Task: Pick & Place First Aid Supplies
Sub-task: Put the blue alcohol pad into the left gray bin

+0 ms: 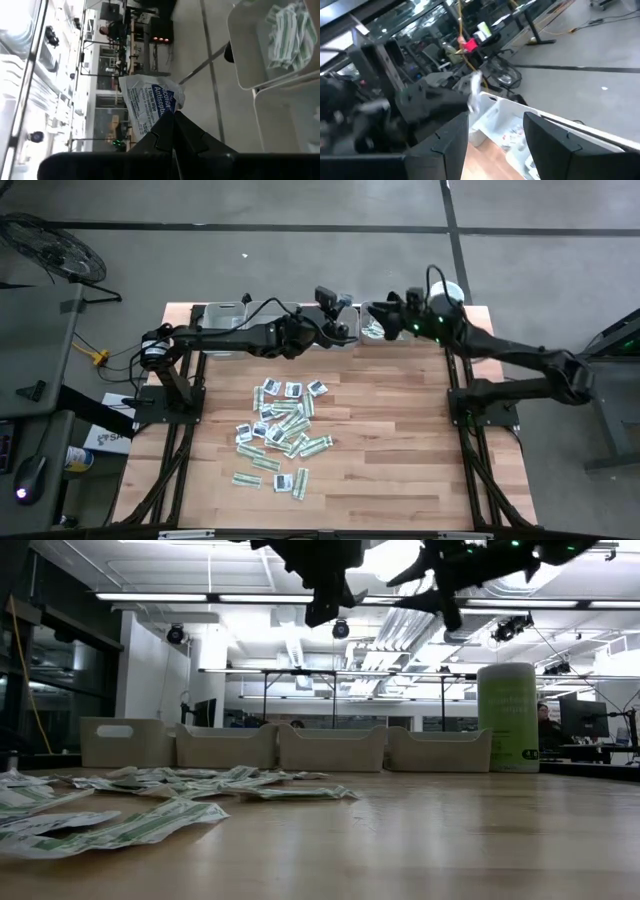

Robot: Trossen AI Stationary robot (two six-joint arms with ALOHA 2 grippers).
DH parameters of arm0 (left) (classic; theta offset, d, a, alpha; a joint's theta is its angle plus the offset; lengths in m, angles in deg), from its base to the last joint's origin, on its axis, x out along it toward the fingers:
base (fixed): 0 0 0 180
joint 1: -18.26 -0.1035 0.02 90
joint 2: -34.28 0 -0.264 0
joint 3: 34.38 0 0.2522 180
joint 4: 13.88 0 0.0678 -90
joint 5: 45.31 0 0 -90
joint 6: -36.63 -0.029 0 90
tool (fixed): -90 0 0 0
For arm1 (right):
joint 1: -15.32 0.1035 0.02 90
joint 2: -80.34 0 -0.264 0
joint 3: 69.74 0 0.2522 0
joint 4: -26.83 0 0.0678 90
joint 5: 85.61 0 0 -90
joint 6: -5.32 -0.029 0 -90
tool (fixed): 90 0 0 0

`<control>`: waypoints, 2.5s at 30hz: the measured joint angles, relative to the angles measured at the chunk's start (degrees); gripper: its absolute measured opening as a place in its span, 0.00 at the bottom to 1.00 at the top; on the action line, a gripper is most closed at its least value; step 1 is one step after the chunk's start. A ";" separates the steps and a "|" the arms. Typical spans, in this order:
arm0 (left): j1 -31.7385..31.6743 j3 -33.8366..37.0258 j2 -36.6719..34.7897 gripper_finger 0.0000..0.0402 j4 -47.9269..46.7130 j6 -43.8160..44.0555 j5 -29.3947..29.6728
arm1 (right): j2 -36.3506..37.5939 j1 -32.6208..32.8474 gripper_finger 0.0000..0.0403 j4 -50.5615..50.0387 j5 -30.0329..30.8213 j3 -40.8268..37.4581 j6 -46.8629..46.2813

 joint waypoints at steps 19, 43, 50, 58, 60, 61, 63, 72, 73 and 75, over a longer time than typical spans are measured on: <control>0.00 0.00 0.00 0.00 -1.33 -6.44 -0.74 | -13.33 -2.64 0.45 -7.53 -11.07 15.05 -1.52; 0.04 0.02 0.04 0.05 -1.43 -0.77 4.11 | -13.15 -3.84 0.00 -11.40 -13.11 15.01 4.83; 0.39 0.07 -2.15 0.13 -1.87 3.58 13.06 | -13.09 -6.55 0.00 -12.59 -18.08 14.99 7.10; -1.82 0.07 -11.02 0.15 -20.48 38.14 2.12 | -11.10 -7.82 0.00 -12.00 -28.68 14.99 17.82; -3.97 0.07 -13.12 0.15 -25.05 47.74 -7.24 | -10.33 -7.68 0.00 -11.99 -29.07 14.99 20.81; -5.17 0.07 -14.02 0.15 -26.40 51.84 -12.26 | -10.03 -7.50 0.00 -11.92 -29.06 14.99 22.21; -7.64 0.07 -15.19 0.15 -28.17 58.41 -23.30 | -9.48 -7.06 0.00 -11.51 -28.12 14.99 24.47; -14.60 0.00 -14.98 0.15 -23.69 72.12 -49.92 | -9.44 -3.22 0.00 -11.14 -20.88 14.97 32.86; -15.18 0.04 -14.88 0.15 -23.59 73.04 -50.73 | -9.44 -2.90 0.00 -11.09 -20.50 14.97 33.14; -15.96 0.07 -14.86 0.15 -22.03 74.64 -52.67 | -9.46 -2.45 0.00 -10.50 -20.50 14.96 33.28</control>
